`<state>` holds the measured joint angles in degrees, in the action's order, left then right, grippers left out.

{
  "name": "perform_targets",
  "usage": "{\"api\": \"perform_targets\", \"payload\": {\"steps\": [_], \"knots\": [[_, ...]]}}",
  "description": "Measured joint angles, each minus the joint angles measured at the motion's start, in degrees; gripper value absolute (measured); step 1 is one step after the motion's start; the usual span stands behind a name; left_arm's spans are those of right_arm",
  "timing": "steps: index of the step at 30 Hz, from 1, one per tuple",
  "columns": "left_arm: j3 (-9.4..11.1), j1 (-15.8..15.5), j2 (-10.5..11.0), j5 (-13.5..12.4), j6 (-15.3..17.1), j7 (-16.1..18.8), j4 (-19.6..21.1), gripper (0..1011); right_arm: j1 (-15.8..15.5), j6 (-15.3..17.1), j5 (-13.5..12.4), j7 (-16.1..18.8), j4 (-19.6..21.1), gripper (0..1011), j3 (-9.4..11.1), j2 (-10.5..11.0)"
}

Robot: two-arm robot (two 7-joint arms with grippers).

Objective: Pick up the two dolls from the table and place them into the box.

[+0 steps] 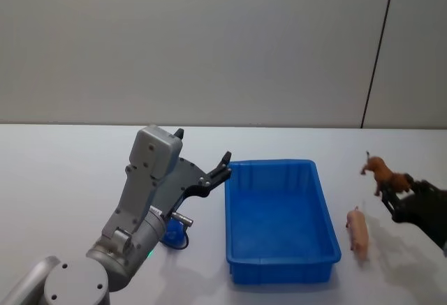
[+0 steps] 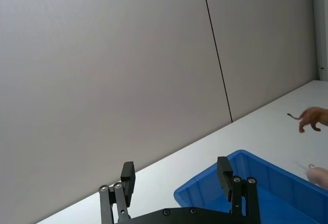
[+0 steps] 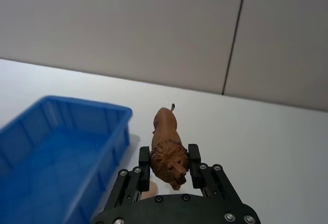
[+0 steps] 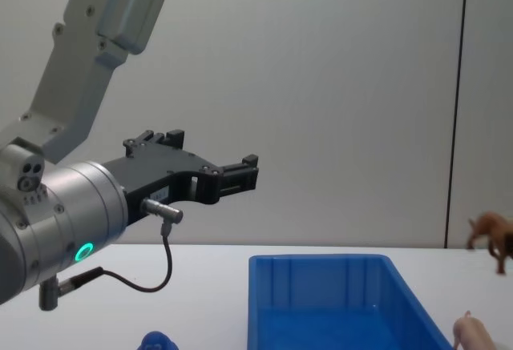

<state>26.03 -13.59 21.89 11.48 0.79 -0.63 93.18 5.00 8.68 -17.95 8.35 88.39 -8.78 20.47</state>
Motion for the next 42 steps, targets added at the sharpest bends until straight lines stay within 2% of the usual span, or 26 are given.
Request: {"api": "perform_targets", "payload": {"steps": [9,13,18,20,25,30,31,32,38,42], "knots": [[0.0,0.0,0.0,0.0,0.0,0.0,0.0,1001,1.7,1.2,1.6,3.7,3.6,422,-1.3,-1.2],[0.0,0.0,0.0,0.0,0.0,0.0,0.0,1002,3.5,3.3,3.1,5.8,4.1,422,-2.7,-2.9],[0.0,0.0,0.0,0.0,0.0,0.0,0.0,1002,5.4,5.6,4.7,7.4,3.4,422,-4.2,-4.6],[0.0,0.0,0.0,0.0,0.0,0.0,0.0,1001,6.7,6.9,5.7,8.1,2.2,422,-5.1,-5.9],[0.0,0.0,0.0,0.0,0.0,0.0,0.0,1001,8.2,8.3,7.1,8.9,0.1,422,-6.2,-7.3],[0.0,0.0,0.0,0.0,0.0,0.0,0.0,1001,9.3,9.2,8.3,9.3,-1.7,544,-7.0,-8.3],[0.0,0.0,0.0,0.0,0.0,0.0,0.0,1001,9.6,9.4,8.6,9.4,-2.2,601,-7.2,-8.6],[0.0,0.0,0.0,0.0,0.0,0.0,0.0,1001,9.7,9.4,8.7,9.4,-2.4,601,-7.3,-8.7],[0.0,0.0,0.0,0.0,0.0,0.0,0.0,1001,10.3,9.4,9.5,9.5,-3.5,818,-7.7,-9.3],[0.0,0.0,0.0,0.0,0.0,0.0,0.0,1001,10.2,8.9,9.6,9.3,-3.6,901,-7.7,-9.2]]}}
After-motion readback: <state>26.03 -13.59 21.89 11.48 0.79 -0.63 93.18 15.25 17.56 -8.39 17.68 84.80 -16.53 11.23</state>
